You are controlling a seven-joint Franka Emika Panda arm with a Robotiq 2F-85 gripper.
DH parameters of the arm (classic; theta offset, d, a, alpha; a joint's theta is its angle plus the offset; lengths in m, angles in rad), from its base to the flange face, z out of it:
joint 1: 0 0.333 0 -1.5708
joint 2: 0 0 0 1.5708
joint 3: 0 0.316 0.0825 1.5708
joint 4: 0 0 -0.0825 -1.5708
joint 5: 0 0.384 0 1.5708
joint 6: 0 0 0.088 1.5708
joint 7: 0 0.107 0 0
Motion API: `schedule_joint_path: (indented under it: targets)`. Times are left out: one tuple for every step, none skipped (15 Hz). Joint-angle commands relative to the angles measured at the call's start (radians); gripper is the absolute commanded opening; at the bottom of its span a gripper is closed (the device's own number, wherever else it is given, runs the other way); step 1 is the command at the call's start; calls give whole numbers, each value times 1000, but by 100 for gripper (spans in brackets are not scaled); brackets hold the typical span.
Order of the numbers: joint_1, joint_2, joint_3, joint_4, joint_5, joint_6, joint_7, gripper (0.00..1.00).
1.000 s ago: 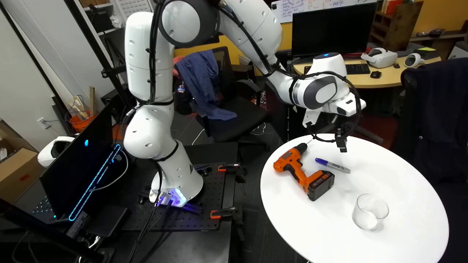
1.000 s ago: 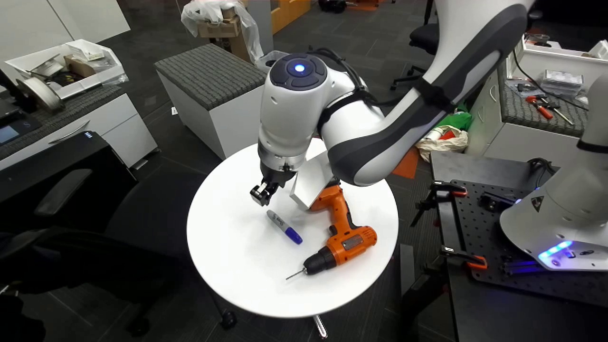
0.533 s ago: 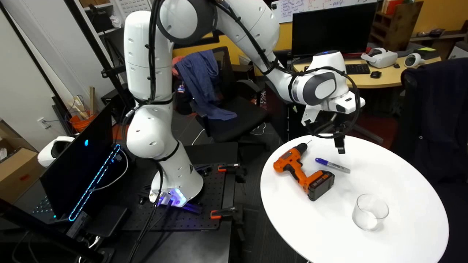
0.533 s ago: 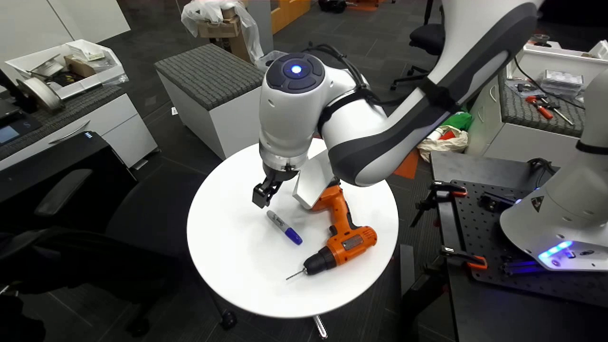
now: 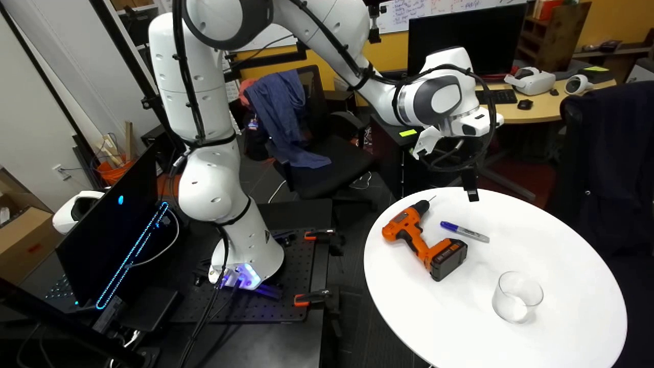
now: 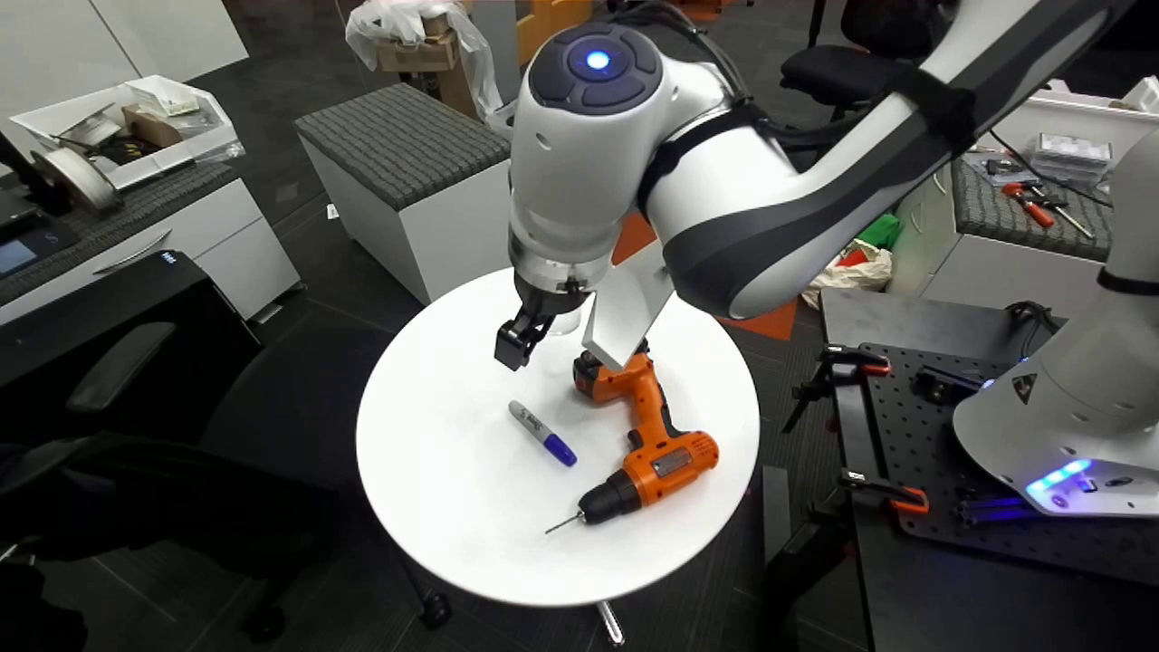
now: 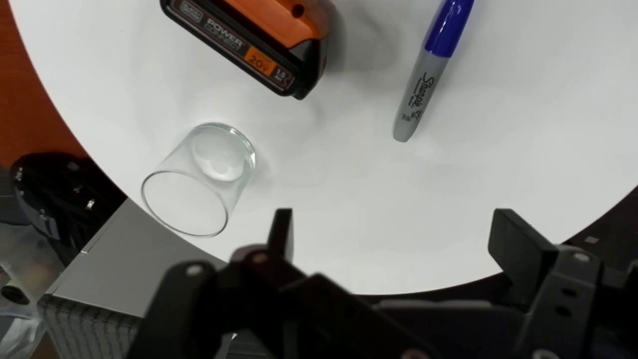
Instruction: Put the marker in the cup on the table
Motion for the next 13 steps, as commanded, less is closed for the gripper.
schedule_joint_path:
  targets:
    - [-12, -99, 14, -60, -61, -42, 62, 100]
    - [-20, -117, 21, -69, -68, -49, 65, 100]
    - [-26, -133, 25, -77, -82, -53, 76, 100]
    - [-35, -150, 32, -86, -85, -59, 74, 100]
    - [-44, -167, 40, -95, -89, -63, 75, 100]
    - [-52, -183, 47, -104, -91, -63, 71, 100]
    - [-64, -201, 58, -118, -66, -56, 41, 100]
    - [-74, -137, 64, -72, -72, -35, 47, 100]
    - [-82, -146, 72, -77, -71, -35, 47, 100]
    - [-86, -146, 76, -77, -71, -34, 46, 100]
    - [-88, -143, 78, -76, -71, -34, 46, 100]
    - [-88, -140, 78, -77, -71, -34, 46, 100]
    - [-88, -138, 79, -77, -71, -34, 46, 100]
